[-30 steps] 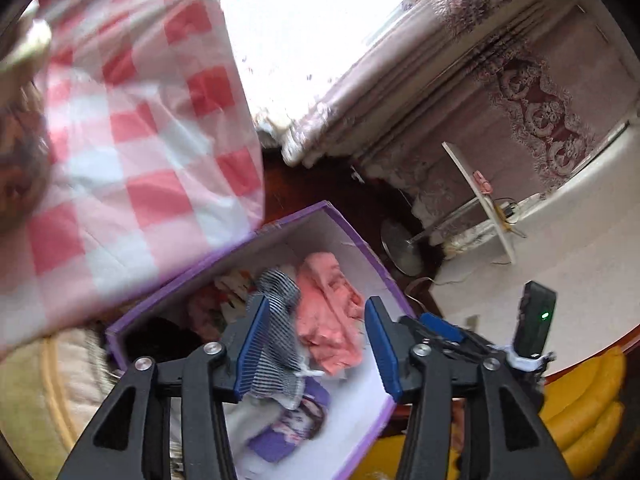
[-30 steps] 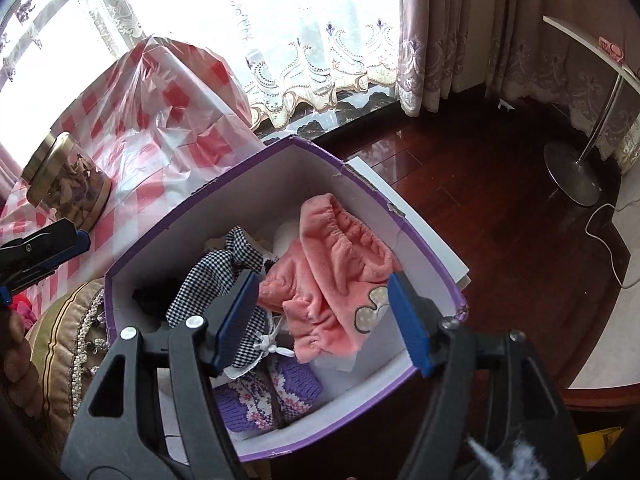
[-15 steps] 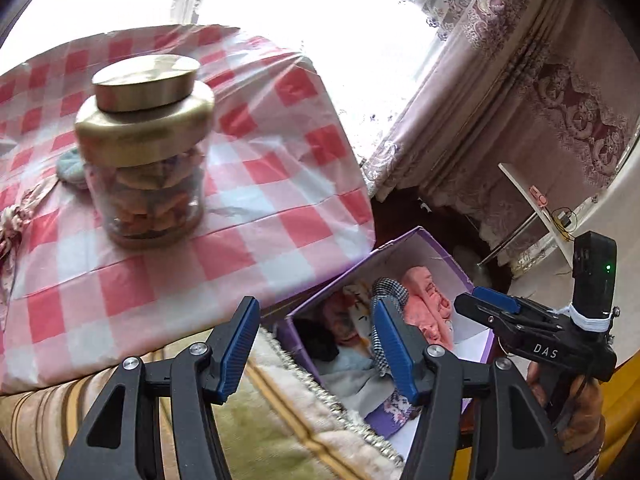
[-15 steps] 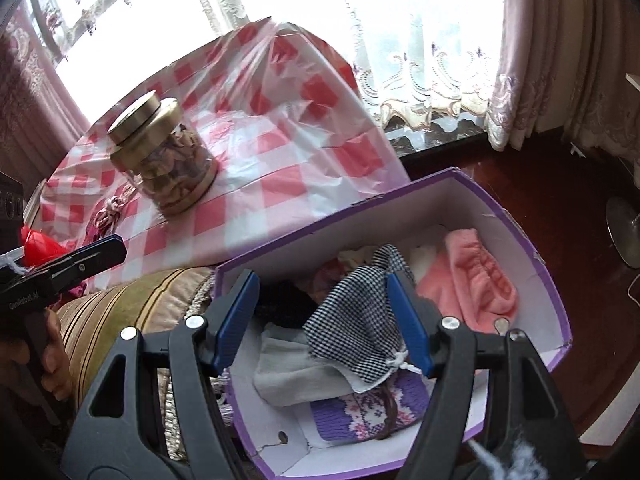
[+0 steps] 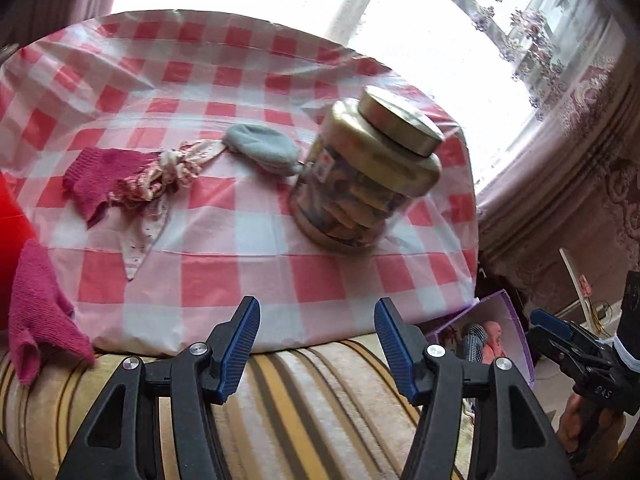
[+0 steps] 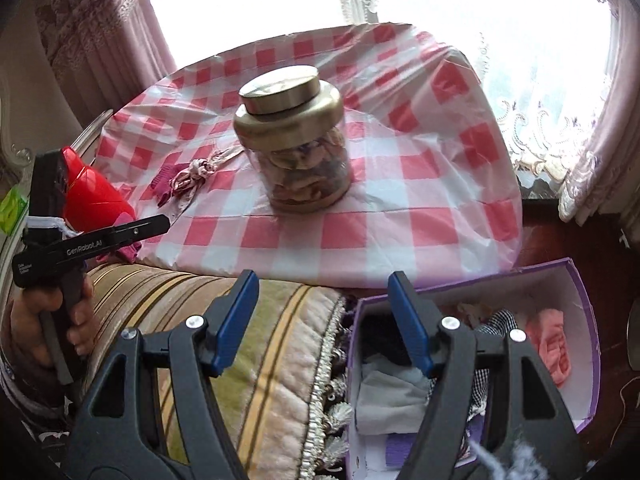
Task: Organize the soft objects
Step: 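Move both open tools back over the remaining items on the table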
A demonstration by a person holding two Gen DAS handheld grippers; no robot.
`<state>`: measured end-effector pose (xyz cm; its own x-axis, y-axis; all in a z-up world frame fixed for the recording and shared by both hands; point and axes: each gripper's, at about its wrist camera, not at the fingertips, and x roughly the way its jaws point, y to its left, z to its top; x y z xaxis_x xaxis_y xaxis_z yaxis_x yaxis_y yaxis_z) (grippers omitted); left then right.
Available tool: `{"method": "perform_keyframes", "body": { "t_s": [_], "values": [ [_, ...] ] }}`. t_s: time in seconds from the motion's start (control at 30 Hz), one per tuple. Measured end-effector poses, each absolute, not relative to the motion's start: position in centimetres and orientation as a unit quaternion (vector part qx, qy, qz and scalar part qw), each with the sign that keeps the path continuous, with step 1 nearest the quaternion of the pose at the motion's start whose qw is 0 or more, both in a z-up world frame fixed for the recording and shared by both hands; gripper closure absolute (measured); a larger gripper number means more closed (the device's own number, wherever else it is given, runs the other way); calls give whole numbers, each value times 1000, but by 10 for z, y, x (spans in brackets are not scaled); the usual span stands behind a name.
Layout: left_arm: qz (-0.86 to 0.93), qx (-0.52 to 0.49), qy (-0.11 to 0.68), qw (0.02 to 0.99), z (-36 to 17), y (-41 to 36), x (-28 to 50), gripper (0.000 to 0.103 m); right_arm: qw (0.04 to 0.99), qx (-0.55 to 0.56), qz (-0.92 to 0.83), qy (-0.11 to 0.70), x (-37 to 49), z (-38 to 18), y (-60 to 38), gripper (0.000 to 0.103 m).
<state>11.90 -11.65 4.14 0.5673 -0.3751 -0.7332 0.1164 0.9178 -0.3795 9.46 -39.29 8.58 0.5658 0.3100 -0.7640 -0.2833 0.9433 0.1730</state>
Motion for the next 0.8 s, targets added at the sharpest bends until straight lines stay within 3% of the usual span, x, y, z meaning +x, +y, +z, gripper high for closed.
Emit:
{"method": "perform_keyframes", "body": {
  "t_s": [0.5,0.8],
  "values": [
    [-14,-215,415,884,47,-6,157,42,877,-71,232,415,148,120,-268,33],
    [39,-188,441,877,30,5,227,42,876,-120,240,400,183,133,-200,33]
  ]
}}
